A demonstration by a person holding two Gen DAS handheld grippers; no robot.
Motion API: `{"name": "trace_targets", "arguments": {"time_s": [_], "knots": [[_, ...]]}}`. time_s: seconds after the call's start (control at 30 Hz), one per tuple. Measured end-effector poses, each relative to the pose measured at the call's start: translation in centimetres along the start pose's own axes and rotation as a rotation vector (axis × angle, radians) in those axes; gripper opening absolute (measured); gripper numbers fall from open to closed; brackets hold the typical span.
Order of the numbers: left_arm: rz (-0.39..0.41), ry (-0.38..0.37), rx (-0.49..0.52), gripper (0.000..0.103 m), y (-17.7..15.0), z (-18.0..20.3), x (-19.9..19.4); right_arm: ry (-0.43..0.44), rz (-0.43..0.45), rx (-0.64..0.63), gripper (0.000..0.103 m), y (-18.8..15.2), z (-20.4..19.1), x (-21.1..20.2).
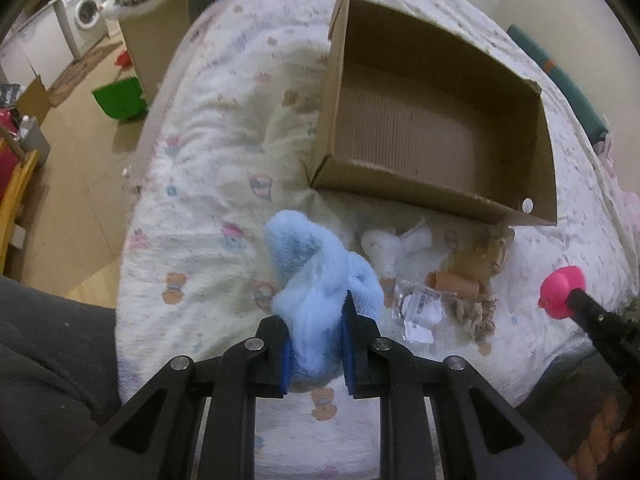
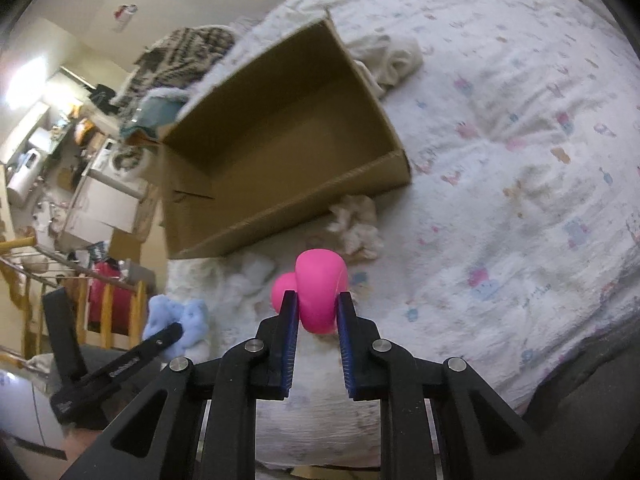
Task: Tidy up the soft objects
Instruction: 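Carry both items into the cardboard box and open both tools to release them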
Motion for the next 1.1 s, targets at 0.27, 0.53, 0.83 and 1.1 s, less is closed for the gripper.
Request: {"name": "trace_targets", "arguments": {"time_s": [0.27, 0.53, 0.83, 1.1], "knots": [[0.106, -0.003, 0.014, 0.017, 2.9, 0.7, -3.1, 0.052, 0.058, -0.008, 0.021, 1.8, -1.6, -1.5], [0.165, -0.001, 0.094, 0.017, 8.1, 3.8, -4.3, 0.058, 0.111, -0.028, 0.021, 5.9, -2.3, -1.8], [0.221, 0.025, 0.164, 0.017, 13.5, 6.9, -3.6, 0.029, 0.122, -0.064, 0.021, 10.4, -2.5, -0.1], [0.196, 0.05, 0.195, 0.018, 14.5, 7.8, 0.3, -0.003, 0.104, -0.073, 0.021, 12.5, -1.8, 2.9]]}}
Point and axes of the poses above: each gripper's, at about its wrist camera, not at the fingertips, and x roughly the way its jaws point, z to its right, y to its top, the point moved 8 cm from there along x, roughly the way its jaws point, and after that the axes turned 3 degrees about -z, right-handed, at the moved point
